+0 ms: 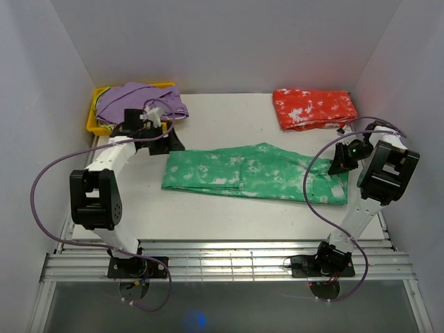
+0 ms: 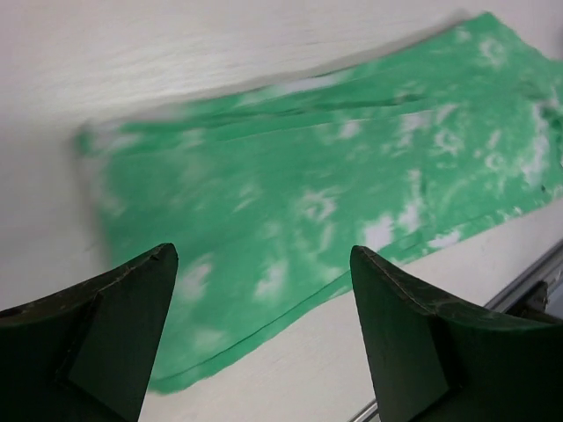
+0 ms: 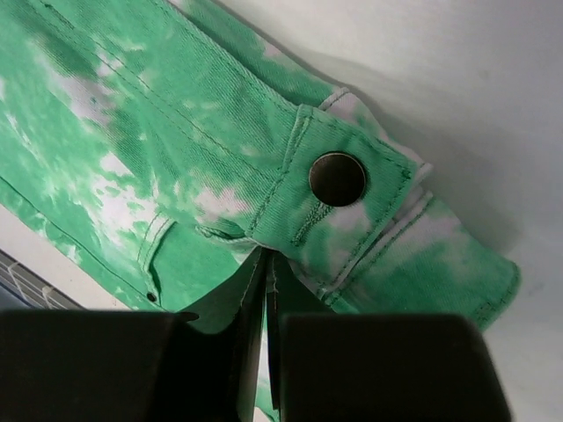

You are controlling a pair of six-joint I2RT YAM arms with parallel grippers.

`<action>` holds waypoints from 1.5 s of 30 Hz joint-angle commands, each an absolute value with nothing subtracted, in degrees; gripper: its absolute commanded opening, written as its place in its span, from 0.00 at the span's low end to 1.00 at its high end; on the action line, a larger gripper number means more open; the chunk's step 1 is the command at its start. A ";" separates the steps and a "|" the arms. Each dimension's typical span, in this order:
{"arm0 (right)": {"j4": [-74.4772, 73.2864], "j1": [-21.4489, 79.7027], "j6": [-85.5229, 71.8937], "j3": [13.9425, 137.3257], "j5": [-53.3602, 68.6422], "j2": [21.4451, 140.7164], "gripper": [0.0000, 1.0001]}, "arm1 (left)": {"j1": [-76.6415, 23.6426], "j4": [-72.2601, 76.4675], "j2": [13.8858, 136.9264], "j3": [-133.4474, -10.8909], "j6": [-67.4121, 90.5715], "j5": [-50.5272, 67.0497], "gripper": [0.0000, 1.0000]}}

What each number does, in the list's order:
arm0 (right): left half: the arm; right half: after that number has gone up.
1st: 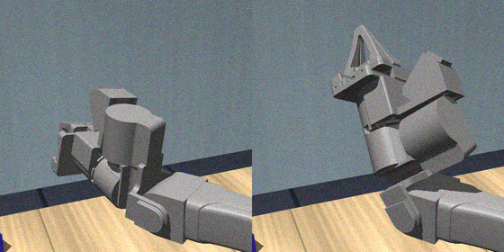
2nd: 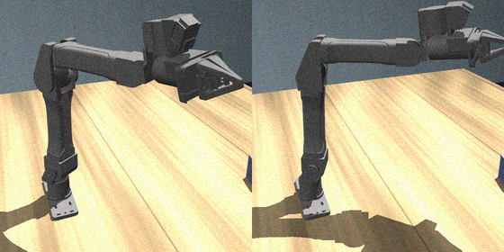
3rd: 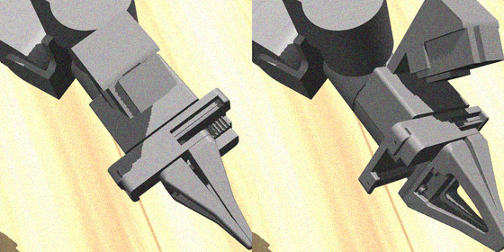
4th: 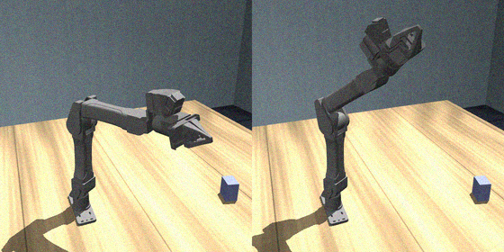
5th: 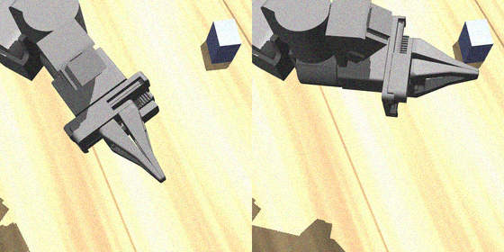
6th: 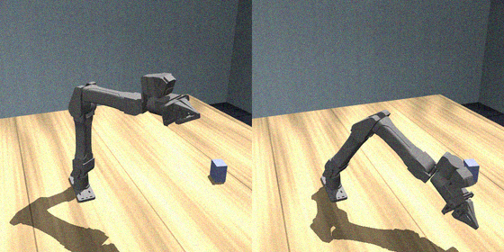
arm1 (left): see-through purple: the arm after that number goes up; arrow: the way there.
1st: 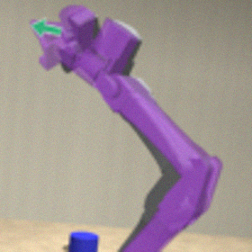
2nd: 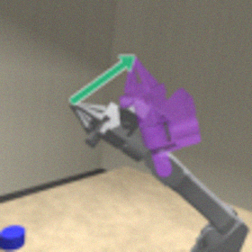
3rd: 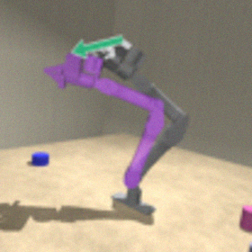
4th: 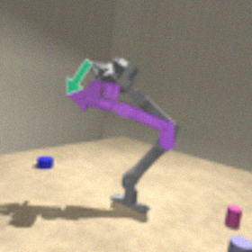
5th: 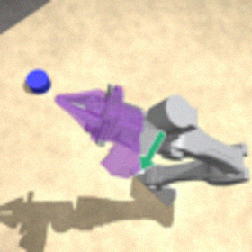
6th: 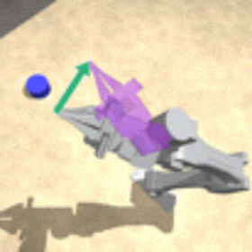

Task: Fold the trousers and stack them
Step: Fold the trousers

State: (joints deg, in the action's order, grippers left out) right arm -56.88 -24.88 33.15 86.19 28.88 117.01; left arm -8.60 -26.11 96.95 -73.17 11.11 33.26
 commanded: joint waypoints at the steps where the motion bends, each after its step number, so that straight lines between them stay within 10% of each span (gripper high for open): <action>1: -54.23 -21.36 32.35 88.50 31.81 117.51 0.08 | -0.90 -32.17 90.45 -64.89 5.91 40.00 0.90; 11: -55.72 -20.04 30.94 93.25 33.40 119.62 0.09 | 17.47 -35.69 95.35 -57.49 -5.09 47.52 0.93; 17: -56.87 -20.13 30.23 95.36 34.19 120.59 0.22 | 18.54 -30.95 102.64 -54.24 -4.67 56.58 0.83; 36: -57.92 -19.86 30.85 94.48 32.43 121.20 0.17 | 18.46 -4.14 121.90 -51.76 13.87 61.08 0.65; 42: -58.36 -19.86 30.59 95.62 33.66 122.08 0.16 | 18.54 -4.30 118.67 -52.65 15.74 60.47 0.10; 45: -59.06 -19.42 30.32 96.41 36.19 122.08 0.18 | 18.54 -9.92 112.18 -52.47 12.93 60.21 0.00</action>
State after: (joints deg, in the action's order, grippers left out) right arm -57.32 -20.18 30.39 93.76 32.34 121.69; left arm 18.52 -9.17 116.53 -53.63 18.04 70.59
